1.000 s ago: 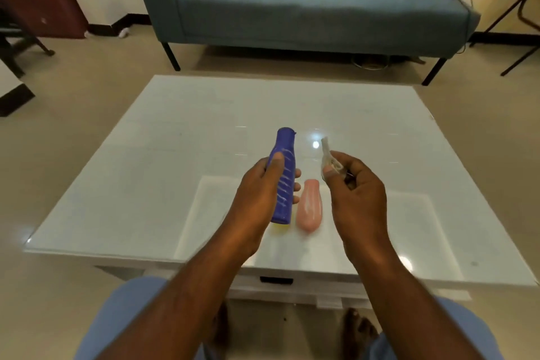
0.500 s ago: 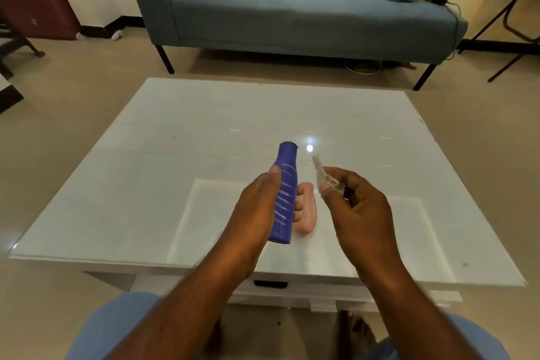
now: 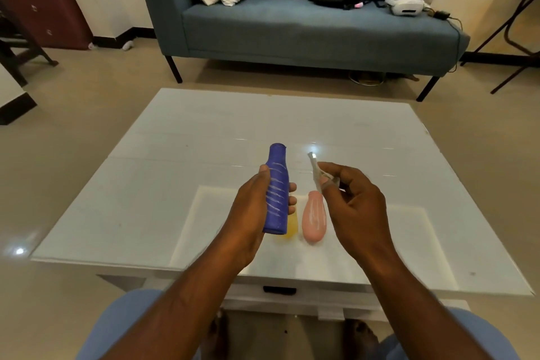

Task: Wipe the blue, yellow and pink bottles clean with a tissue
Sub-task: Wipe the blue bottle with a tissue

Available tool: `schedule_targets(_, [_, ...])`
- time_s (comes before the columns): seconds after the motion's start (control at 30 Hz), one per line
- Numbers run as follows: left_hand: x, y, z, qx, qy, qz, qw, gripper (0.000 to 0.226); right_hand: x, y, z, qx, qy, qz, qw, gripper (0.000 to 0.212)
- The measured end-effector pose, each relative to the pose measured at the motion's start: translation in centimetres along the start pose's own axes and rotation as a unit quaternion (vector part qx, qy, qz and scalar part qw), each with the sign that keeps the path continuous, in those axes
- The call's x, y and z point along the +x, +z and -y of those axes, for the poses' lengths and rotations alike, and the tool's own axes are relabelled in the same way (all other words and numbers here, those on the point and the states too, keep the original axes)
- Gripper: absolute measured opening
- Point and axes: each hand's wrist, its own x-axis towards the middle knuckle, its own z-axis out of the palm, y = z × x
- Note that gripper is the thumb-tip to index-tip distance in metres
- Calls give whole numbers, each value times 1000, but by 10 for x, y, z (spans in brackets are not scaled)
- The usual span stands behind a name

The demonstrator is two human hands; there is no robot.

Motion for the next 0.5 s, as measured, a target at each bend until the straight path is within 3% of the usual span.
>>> schedule_targets(0.2, [-9, 17, 11, 49, -6, -11, 999, 34, 1, -2, 9, 2, -60, 40, 997, 51])
schedule_targets(0.43, [-2, 15, 15, 33, -36, -76, 996, 45, 10, 8, -3, 26, -36, 15, 999, 17])
schedule_targets(0.5, [0, 14, 12, 21, -42, -88, 995, 48, 13, 11, -7, 19, -34, 22, 999, 18])
